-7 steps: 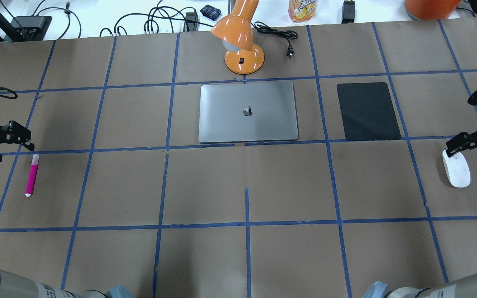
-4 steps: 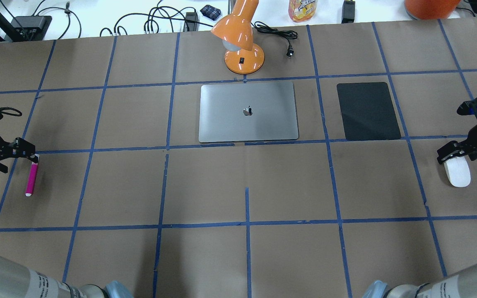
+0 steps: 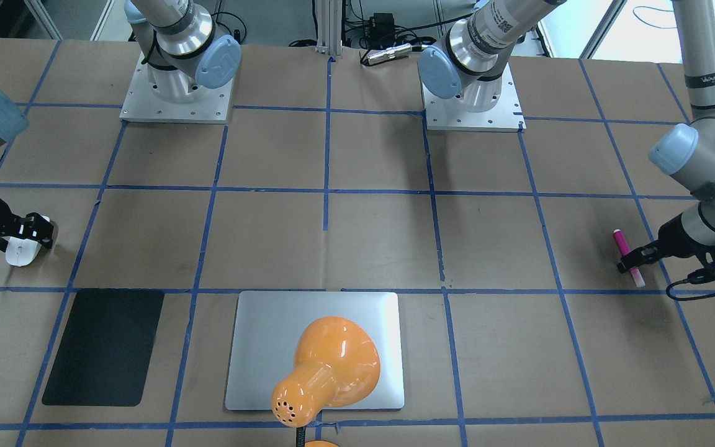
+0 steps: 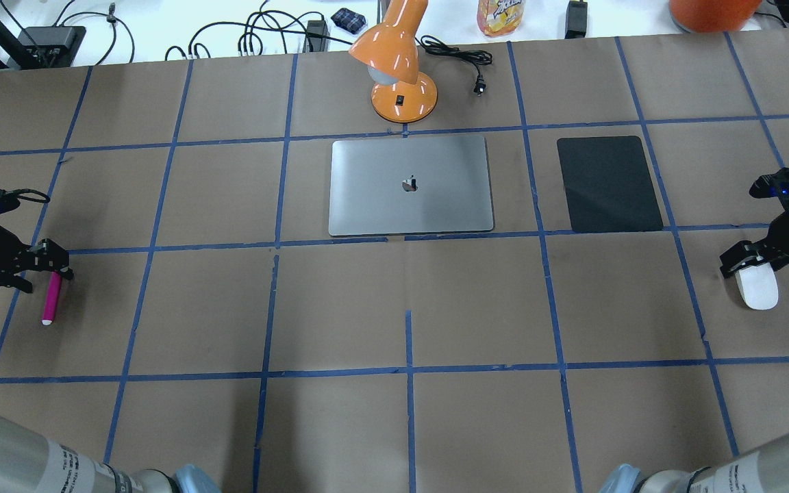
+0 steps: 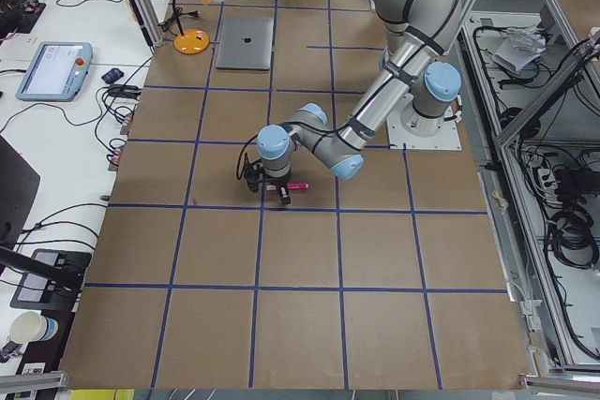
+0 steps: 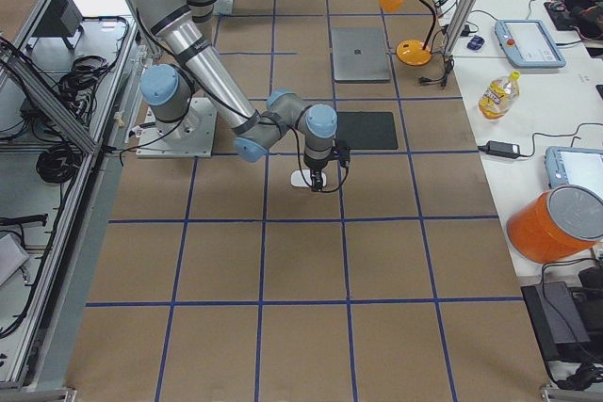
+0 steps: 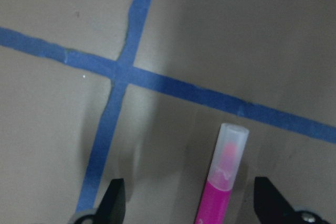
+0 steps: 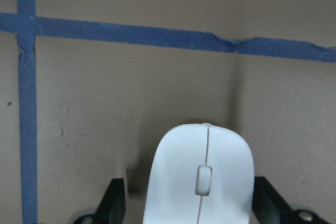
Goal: Place pen and mouse around notebook
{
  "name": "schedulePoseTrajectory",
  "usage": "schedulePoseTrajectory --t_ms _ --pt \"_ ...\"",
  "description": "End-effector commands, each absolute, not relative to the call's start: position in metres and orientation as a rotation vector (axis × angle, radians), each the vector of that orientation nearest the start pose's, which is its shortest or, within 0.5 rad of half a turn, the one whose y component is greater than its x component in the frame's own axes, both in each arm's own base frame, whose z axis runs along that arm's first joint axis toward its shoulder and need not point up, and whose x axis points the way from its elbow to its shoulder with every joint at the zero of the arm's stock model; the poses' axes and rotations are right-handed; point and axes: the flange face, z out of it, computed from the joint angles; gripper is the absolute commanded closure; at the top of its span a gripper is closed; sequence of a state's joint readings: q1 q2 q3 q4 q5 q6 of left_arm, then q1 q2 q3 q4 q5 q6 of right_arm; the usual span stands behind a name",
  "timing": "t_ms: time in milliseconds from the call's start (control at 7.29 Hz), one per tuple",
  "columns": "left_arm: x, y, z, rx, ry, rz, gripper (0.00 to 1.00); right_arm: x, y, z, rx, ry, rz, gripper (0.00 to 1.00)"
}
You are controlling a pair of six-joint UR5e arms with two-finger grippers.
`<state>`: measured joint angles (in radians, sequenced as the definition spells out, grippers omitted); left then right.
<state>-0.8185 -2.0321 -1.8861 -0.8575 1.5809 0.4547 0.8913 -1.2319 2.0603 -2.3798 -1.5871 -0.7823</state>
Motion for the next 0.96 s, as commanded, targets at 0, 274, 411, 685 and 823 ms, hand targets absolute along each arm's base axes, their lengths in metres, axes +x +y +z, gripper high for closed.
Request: schedulePoseTrajectory --t_ms 0,274,411,685,823 --pt "0.284 -0.497 0.161 -0.465 3.136 0.1 0.48 -0.216 -0.475 0.174 -0.186 3.146 0.047 0.57" --pt "0.286 -0.498 0.163 -0.469 3.134 0.09 0.87 -0.223 -0.486 0.194 -0.182 3.18 0.01 0.59" --pt "0.285 -0.499 0.163 -0.47 3.139 0.085 0.96 -0.228 -0.497 0.209 -0.188 3.221 0.006 0.58" --pt "0.284 -0.501 0.166 -0.468 3.139 0.071 1.0 -0.202 -0.541 0.245 -0.167 3.237 -0.036 0.56" --pt "0.28 -0.502 0.172 -0.468 3.136 0.056 1.0 -0.172 -0.575 0.266 -0.147 3.205 0.033 0.56"
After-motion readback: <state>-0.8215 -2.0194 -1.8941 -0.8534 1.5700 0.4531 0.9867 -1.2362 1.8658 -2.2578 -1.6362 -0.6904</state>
